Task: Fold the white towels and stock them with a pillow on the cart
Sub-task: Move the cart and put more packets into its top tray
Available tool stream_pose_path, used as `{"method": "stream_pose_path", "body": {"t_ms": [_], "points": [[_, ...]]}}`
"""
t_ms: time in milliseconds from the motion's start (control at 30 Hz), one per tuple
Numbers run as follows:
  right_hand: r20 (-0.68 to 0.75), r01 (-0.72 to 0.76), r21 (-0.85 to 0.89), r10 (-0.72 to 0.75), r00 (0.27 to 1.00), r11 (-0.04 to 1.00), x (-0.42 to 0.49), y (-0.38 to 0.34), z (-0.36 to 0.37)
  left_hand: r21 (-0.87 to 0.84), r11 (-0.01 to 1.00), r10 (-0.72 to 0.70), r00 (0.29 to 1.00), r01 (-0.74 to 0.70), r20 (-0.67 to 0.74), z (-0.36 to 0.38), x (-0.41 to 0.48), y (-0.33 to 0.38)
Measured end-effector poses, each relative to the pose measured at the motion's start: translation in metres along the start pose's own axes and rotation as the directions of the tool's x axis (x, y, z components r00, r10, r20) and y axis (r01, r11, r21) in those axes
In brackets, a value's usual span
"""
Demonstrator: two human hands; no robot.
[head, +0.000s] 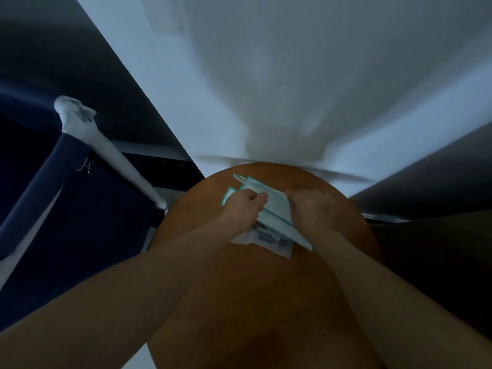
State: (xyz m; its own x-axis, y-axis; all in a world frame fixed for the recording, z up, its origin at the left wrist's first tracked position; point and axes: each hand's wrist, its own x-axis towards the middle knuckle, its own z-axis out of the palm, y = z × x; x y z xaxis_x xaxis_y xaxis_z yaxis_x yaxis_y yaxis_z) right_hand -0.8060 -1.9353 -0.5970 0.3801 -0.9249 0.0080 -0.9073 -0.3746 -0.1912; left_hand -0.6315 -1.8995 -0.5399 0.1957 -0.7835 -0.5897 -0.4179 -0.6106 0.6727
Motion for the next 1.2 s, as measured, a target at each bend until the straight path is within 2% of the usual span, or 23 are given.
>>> {"method": "stream_pose_path", "body": {"t_ms": [33,100,133,200,267,333,400,467,500,533,633,800,900,967,1100,1200], "points": [[-0.081,0.046,0.006,-0.045,0.996,0.999,-0.002,-0.005,-0.004,-0.202,0.975,-0.091,0.995,0.097,0.039,0.002,-0.001,0.007],[-0.257,0.153,0.043,-0.137,0.957,0.987,-0.008,-0.020,-0.011,-0.499,0.825,-0.230,0.965,0.263,0.129,0.007,-0.004,0.017],[-0.315,0.205,0.066,-0.175,0.933,0.976,-0.011,-0.030,-0.014,-0.585,0.758,-0.255,0.957,0.288,0.142,0.009,-0.005,0.020],[-0.332,0.295,0.161,-0.230,0.915,0.942,-0.016,-0.044,-0.020,-0.659,0.702,-0.285,0.954,0.271,0.089,0.011,-0.007,0.020],[-0.267,0.269,0.339,-0.182,0.946,0.901,-0.018,-0.044,-0.022,-0.691,0.681,-0.296,0.954,0.243,0.043,0.009,-0.008,0.018],[-0.122,0.050,0.515,0.015,0.992,0.856,-0.016,-0.032,-0.022,-0.702,0.676,-0.275,0.961,0.223,0.040,0.003,-0.009,0.014],[0.079,-0.180,0.598,0.166,0.983,0.781,-0.015,-0.017,-0.019,-0.678,0.707,-0.244,0.969,0.201,0.033,-0.002,-0.009,0.006],[0.317,-0.362,0.695,0.188,0.930,0.621,-0.015,-0.015,-0.022,-0.655,0.733,-0.211,0.977,0.183,0.038,-0.005,-0.012,0.002],[0.408,-0.422,0.730,0.151,0.900,0.538,-0.016,-0.018,-0.025,-0.649,0.739,-0.197,0.979,0.183,0.052,-0.005,-0.016,0.003],[0.446,-0.438,0.743,0.115,0.888,0.506,-0.018,-0.022,-0.028,-0.656,0.731,-0.190,0.979,0.190,0.072,-0.004,-0.021,0.005],[0.404,-0.377,0.732,0.084,0.911,0.567,-0.019,-0.032,-0.045,-0.674,0.719,-0.169,0.983,0.170,0.067,-0.007,-0.036,0.016],[0.311,-0.354,0.755,0.173,0.935,0.552,-0.014,-0.043,-0.090,-0.765,0.634,-0.191,0.982,0.115,-0.010,-0.042,-0.071,0.034],[0.288,-0.345,0.803,0.190,0.939,0.486,-0.017,-0.056,-0.130,-0.674,0.739,-0.108,0.988,0.005,-0.112,-0.069,-0.104,0.041],[0.242,-0.320,0.836,0.224,0.944,0.446,-0.019,-0.067,-0.159,-0.633,0.772,-0.072,0.982,-0.056,-0.176,-0.086,-0.128,0.048],[0.172,-0.245,0.895,0.218,0.961,0.372,-0.033,-0.094,-0.217,-0.639,0.754,0.001,0.974,-0.151,-0.228,-0.111,-0.172,0.069],[0.097,-0.167,0.892,0.181,0.979,0.421,-0.056,-0.111,-0.259,-0.666,0.716,0.120,0.977,-0.209,-0.178,-0.117,-0.211,0.097]]}}
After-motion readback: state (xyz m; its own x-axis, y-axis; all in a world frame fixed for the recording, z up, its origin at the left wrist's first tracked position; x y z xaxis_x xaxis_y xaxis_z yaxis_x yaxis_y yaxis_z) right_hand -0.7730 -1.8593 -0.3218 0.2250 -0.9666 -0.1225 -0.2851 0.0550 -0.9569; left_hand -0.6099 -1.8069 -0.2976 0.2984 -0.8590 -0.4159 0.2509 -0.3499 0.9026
